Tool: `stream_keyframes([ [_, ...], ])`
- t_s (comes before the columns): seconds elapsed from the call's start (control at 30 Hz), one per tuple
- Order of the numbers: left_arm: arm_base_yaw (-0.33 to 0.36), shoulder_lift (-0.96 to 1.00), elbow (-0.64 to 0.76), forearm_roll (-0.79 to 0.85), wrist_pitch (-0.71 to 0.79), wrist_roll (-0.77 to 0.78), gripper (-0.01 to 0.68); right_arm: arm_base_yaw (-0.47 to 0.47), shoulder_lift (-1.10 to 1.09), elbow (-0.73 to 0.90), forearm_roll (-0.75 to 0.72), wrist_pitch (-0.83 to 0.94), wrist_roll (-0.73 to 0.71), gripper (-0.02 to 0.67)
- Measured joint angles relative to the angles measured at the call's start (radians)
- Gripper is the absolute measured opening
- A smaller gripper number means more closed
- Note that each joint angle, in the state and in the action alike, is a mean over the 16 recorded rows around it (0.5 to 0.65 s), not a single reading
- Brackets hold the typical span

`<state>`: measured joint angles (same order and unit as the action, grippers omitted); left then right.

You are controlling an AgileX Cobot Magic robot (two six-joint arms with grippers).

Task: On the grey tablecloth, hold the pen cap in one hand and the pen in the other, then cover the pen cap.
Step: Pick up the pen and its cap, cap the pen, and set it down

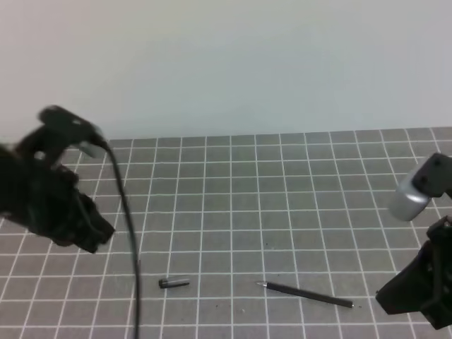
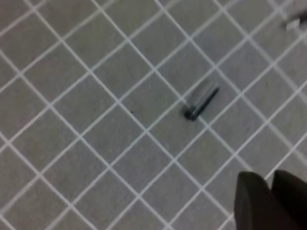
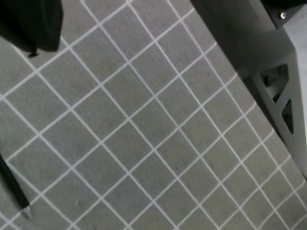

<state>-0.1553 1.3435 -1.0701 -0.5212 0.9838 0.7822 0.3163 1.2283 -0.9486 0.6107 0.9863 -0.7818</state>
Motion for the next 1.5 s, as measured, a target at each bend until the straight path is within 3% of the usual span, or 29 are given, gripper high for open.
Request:
stream_keyframes([
  [0.33, -0.236, 0.236, -0.126, 0.279, 0.005, -0.021, 0.26, 0.015, 0.044, 0.0, -0.003, 0.016, 0.003, -0.003],
  [0.53, -0.328, 0.354, -0.165, 0.386, -0.023, -0.033, 0.313, 0.015, 0.048, 0.0, -0.002, 0.024, 0.005, -0.003],
  [0.73, -0.362, 0.456, -0.191, 0.429, -0.043, -0.037, 0.32, 0.015, 0.048, 0.0, -0.002, 0.031, 0.007, -0.003],
  [1.17, -0.365, 0.591, -0.207, 0.439, -0.078, -0.044, 0.313, 0.015, 0.049, 0.0, -0.003, 0.035, 0.007, -0.003],
  [1.5, -0.365, 0.6, -0.208, 0.467, -0.077, -0.052, 0.182, 0.015, 0.049, 0.0, -0.011, 0.035, -0.001, -0.002],
])
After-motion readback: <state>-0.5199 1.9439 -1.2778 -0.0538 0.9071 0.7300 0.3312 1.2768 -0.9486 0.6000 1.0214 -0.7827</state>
